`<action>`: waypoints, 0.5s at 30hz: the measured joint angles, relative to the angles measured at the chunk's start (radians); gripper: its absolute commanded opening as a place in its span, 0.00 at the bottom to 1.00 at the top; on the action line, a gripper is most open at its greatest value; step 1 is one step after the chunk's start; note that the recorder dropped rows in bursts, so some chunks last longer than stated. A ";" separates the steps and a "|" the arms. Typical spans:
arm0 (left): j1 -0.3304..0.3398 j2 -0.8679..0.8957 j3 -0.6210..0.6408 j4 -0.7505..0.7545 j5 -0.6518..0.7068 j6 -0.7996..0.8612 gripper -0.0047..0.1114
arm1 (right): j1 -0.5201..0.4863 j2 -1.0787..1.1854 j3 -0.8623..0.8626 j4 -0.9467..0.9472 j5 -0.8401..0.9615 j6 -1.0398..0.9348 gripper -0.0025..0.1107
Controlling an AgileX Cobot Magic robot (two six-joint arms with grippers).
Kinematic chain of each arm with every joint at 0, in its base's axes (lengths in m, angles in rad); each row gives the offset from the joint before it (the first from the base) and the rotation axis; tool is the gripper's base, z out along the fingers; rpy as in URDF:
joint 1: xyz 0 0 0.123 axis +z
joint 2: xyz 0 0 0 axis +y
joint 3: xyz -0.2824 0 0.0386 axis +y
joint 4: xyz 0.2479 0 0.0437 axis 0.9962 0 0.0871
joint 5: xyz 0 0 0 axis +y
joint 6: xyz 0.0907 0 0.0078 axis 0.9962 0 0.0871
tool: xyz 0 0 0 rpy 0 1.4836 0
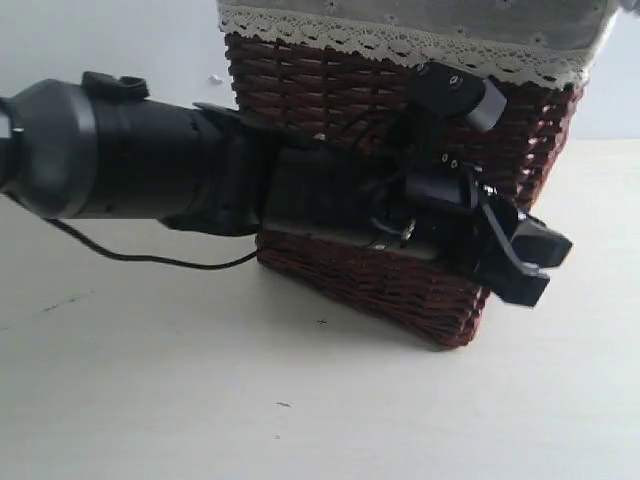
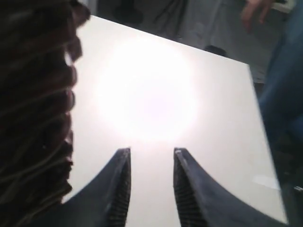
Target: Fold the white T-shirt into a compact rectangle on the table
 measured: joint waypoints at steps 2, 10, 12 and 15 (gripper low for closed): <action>0.000 0.037 -0.065 0.000 -0.084 -0.005 0.32 | 0.000 0.000 0.000 0.006 -0.053 0.000 0.02; 0.041 0.098 -0.278 -0.005 -0.278 -0.065 0.32 | 0.000 -0.004 -0.002 -0.045 -0.177 0.000 0.02; 0.065 0.069 -0.281 0.047 -0.221 -0.094 0.32 | 0.000 -0.006 -0.002 -0.130 -0.191 0.000 0.02; 0.108 0.006 -0.269 0.278 -0.096 -0.238 0.32 | 0.000 -0.006 -0.002 -0.312 -0.208 0.000 0.02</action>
